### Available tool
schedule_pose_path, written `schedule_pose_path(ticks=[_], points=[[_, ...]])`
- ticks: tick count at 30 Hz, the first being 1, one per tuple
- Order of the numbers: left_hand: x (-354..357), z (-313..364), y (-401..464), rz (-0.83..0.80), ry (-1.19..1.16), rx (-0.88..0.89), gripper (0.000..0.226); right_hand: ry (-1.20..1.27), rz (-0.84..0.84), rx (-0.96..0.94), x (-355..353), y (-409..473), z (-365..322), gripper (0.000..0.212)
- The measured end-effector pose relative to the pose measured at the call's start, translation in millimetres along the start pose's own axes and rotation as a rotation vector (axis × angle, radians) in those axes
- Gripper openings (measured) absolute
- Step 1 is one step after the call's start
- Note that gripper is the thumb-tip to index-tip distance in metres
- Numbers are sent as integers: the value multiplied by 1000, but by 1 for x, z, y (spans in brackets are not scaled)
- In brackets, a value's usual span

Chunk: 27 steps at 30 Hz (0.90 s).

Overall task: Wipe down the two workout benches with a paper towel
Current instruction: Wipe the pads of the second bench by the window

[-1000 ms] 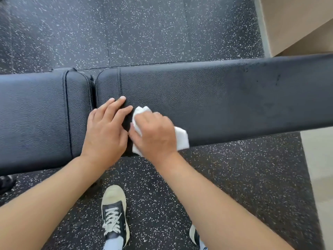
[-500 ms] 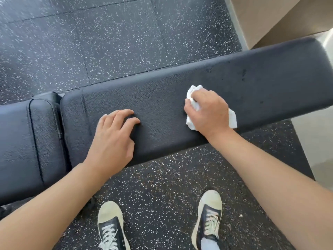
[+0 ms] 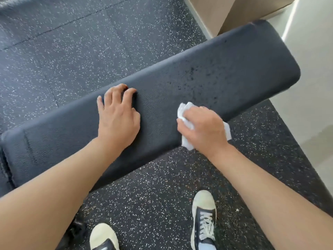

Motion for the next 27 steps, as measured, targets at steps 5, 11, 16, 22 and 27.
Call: schedule_pose_path(ticks=[5, 11, 16, 22, 27], points=[[21, 14, -4, 122, -29, -141, 54, -24, 93, 351, -16, 5, 59, 27], [25, 14, -1, 171, -27, -154, 58, 117, 5, 84, 26, -8, -76, 21], [28, 12, -1, 202, -23, -138, 56, 183, 35, -40, 27, -16, -66, 21], [29, 11, 0, 199, -23, -120, 56, 27, 88, 109, -11, -22, 50, 27], [29, 11, 0, 190, -12, -121, 56, 16, 68, 94, -1, 2, 31, 30]])
Point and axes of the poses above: each hand's wrist, its own y-axis towards the middle knuckle, its own x-axis out of the palm, z = x × y, the point moved 3 cm from there along y, towards the middle knuckle, and after that the axes turned 4 degrees about -y, right-handed, at the moved point
